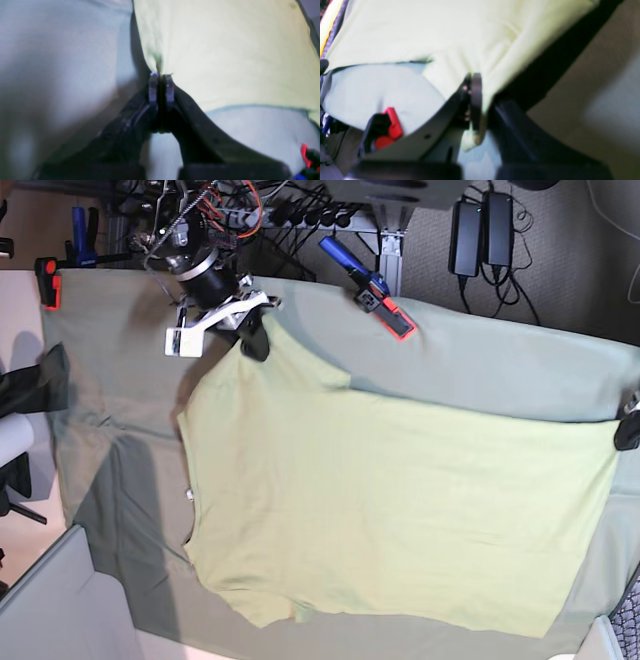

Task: Fold the T-shirt properly
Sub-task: 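Lift the grasped shirt edge with both grippers and fold it over lengthwise, then lower the folded edge with both grippers and hold it flat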

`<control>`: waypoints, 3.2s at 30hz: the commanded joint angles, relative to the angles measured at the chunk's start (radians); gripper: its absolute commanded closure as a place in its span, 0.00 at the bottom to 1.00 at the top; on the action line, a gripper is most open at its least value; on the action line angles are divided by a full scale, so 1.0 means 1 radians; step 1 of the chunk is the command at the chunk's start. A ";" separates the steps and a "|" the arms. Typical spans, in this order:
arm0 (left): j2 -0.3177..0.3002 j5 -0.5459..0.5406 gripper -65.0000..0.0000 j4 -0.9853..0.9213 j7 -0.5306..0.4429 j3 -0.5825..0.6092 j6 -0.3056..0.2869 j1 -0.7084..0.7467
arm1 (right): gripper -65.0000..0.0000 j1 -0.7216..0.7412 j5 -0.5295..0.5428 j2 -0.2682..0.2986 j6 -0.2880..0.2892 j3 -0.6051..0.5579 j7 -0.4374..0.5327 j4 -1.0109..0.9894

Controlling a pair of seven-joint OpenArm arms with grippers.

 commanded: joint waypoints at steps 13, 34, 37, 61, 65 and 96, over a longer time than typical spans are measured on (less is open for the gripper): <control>-0.026 -0.055 1.00 0.114 -0.019 -0.093 -0.016 0.043 | 1.00 -0.019 0.068 0.008 0.006 0.071 0.008 0.119; -0.025 0.171 1.00 0.094 -0.143 0.047 -0.016 -0.175 | 1.00 0.316 -0.051 0.008 0.006 0.071 -0.006 0.013; -0.023 0.209 1.00 0.042 -0.182 0.100 -0.016 -0.218 | 1.00 0.338 -0.057 0.008 0.006 0.070 -0.005 -0.031; 0.008 0.315 0.40 -0.219 -0.328 0.190 -0.016 -0.404 | 0.36 0.554 -0.113 0.008 0.006 0.030 0.009 -0.321; 0.008 0.312 0.40 -0.219 -0.327 0.189 -0.016 -0.404 | 0.32 0.554 -0.111 0.008 0.006 0.027 0.008 -0.320; 0.008 0.145 0.40 -0.219 -0.131 -0.007 -0.016 -0.401 | 0.32 0.465 -0.003 0.007 0.006 0.249 -0.082 -0.434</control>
